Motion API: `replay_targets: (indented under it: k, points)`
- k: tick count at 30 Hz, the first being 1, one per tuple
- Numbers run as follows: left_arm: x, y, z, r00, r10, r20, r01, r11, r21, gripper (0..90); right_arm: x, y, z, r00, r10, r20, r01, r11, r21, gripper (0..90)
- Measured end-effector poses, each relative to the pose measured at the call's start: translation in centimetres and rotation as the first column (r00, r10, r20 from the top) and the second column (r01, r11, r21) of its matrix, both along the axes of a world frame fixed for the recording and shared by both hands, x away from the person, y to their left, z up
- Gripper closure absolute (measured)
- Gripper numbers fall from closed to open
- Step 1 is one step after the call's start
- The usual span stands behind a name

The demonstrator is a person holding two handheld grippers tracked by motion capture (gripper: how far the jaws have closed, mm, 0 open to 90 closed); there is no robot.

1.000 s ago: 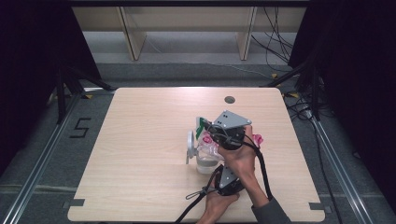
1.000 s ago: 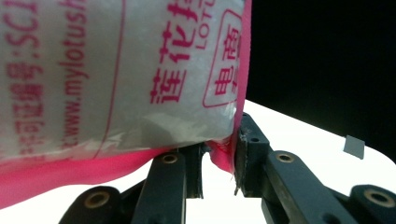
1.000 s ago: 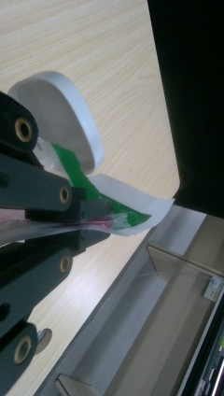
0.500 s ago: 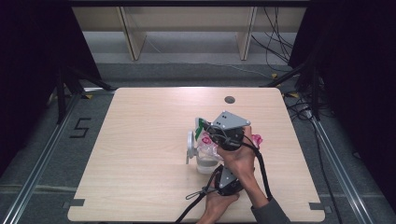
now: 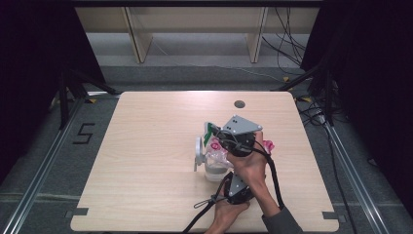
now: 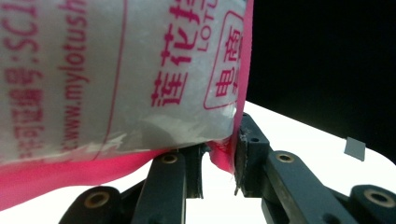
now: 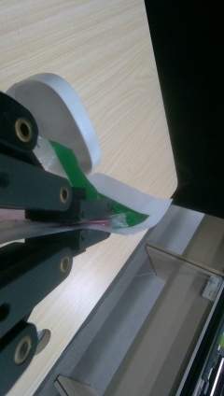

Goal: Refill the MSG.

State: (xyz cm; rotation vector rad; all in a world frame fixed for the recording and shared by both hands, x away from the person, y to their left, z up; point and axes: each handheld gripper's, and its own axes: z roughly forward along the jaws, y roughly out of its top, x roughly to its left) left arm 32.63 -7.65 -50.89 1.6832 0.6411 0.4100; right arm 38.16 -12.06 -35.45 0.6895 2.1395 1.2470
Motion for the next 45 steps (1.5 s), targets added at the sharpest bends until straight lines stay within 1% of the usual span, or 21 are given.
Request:
replay_targets:
  k: [5,6,8,11,12,14,17,18,19,21,23,24,27,28,29,32,33,34,37,41,45]
  points:
    - [0.12,-0.08,0.06,1.0000,-0.003,0.000,0.003,1.0000,-0.001,75.0,-0.01,-0.01,0.09,1.0000,-0.002,0.002,0.002,1.000,0.001,90.0]
    - [0.15,-0.12,0.08,1.0000,-0.003,0.001,0.003,1.0000,-0.001,75.0,-0.11,0.04,0.08,0.9998,-0.001,-0.019,0.001,1.000,0.008,90.0]
    - [0.25,-0.22,0.17,1.0000,-0.008,0.001,0.008,1.0000,-0.004,75.0,-0.01,-0.06,0.17,0.9999,0.000,0.014,0.000,1.000,-0.001,90.0]
    - [0.33,-0.27,0.31,1.0000,-0.010,0.002,0.010,1.0000,-0.001,75.0,0.08,-0.27,0.38,0.9997,-0.004,0.024,0.004,1.000,0.004,90.0]
    - [0.40,-0.32,0.34,0.9999,-0.011,0.001,0.011,0.9999,-0.005,75.1,0.01,-0.28,0.42,1.0000,-0.001,0.008,0.001,1.000,0.009,90.0]
    - [0.56,-0.42,0.42,0.9999,-0.016,-0.002,0.016,0.9998,-0.009,75.2,0.05,-0.38,0.54,0.9996,-0.006,0.026,0.006,1.000,0.002,90.0]
    - [0.57,-0.43,0.41,0.9999,-0.014,0.000,0.014,0.9999,-0.007,75.2,0.12,-0.41,0.58,0.9999,-0.003,0.016,0.003,1.000,0.008,90.0]
    - [0.57,-0.43,0.38,0.9999,-0.012,0.000,0.012,0.9999,-0.007,75.2,0.06,-0.40,0.57,0.9999,-0.004,-0.009,0.004,1.000,0.021,90.0]
    - [0.65,-0.49,0.27,1.0000,-0.010,0.000,0.010,0.9999,-0.011,75.1,0.24,-0.47,0.56,0.9999,0.002,0.012,-0.002,1.000,0.007,90.0]
    - [0.68,-0.49,0.17,1.0000,-0.009,-0.004,0.009,0.9999,-0.011,75.2,0.22,-0.30,0.40,1.0000,-0.005,-0.007,0.005,1.000,0.014,90.0]
    - [0.67,-0.45,0.07,0.9999,-0.009,-0.010,0.009,0.9999,-0.014,75.2,0.44,-0.39,0.37,0.9999,0.006,0.009,-0.005,1.000,-0.008,90.0]
    - [0.70,-0.45,0.05,0.9999,-0.009,-0.010,0.008,0.9998,-0.017,75.2,0.37,-0.22,0.24,1.0000,0.001,0.005,-0.001,1.000,0.007,90.0]
    - [0.74,-0.42,0.01,0.9999,-0.012,-0.011,0.012,0.9997,-0.023,75.2,0.06,-0.07,0.23,0.9992,-0.007,-0.040,0.008,1.000,0.022,90.0]
    - [0.72,-0.40,0.00,0.9999,-0.011,-0.012,0.011,0.9997,-0.020,75.2,0.09,-0.05,0.19,0.9992,-0.007,-0.040,0.008,1.000,0.021,90.0]
    - [0.72,-0.43,-0.04,0.9999,-0.009,-0.012,0.009,0.9997,-0.021,75.2,0.35,-0.15,0.19,1.0000,0.003,-0.005,-0.003,1.000,0.004,90.0]
    - [0.72,-0.43,-0.04,0.9999,-0.010,-0.012,0.009,0.9996,-0.025,75.1,0.30,-0.10,0.14,1.0000,0.002,-0.004,-0.002,1.000,0.007,89.9]
    - [0.67,-0.41,-0.01,0.9999,-0.009,-0.012,0.009,0.9997,-0.024,75.1,0.17,-0.05,0.20,0.9994,0.008,-0.033,-0.007,1.000,0.013,90.0]
    - [0.66,-0.43,-0.01,0.9999,-0.008,-0.011,0.008,0.9996,-0.027,75.1,0.16,-0.05,0.21,0.9994,0.008,-0.034,-0.008,1.000,0.014,90.0]
    - [0.66,-0.47,-0.05,0.9999,-0.008,-0.010,0.007,0.9995,-0.031,75.0,0.21,0.01,0.13,1.0000,0.002,0.000,-0.002,1.000,0.005,90.0]
    - [0.64,-0.41,0.07,0.9999,-0.009,-0.012,0.009,0.9995,-0.031,75.0,0.09,-0.03,0.28,0.9995,0.015,-0.029,-0.014,1.000,0.015,90.0]
    - [0.62,-0.45,-0.04,0.9999,-0.004,-0.010,0.003,0.9996,-0.030,75.0,0.19,0.12,0.11,1.0000,0.002,-0.004,-0.002,1.000,0.005,90.0]
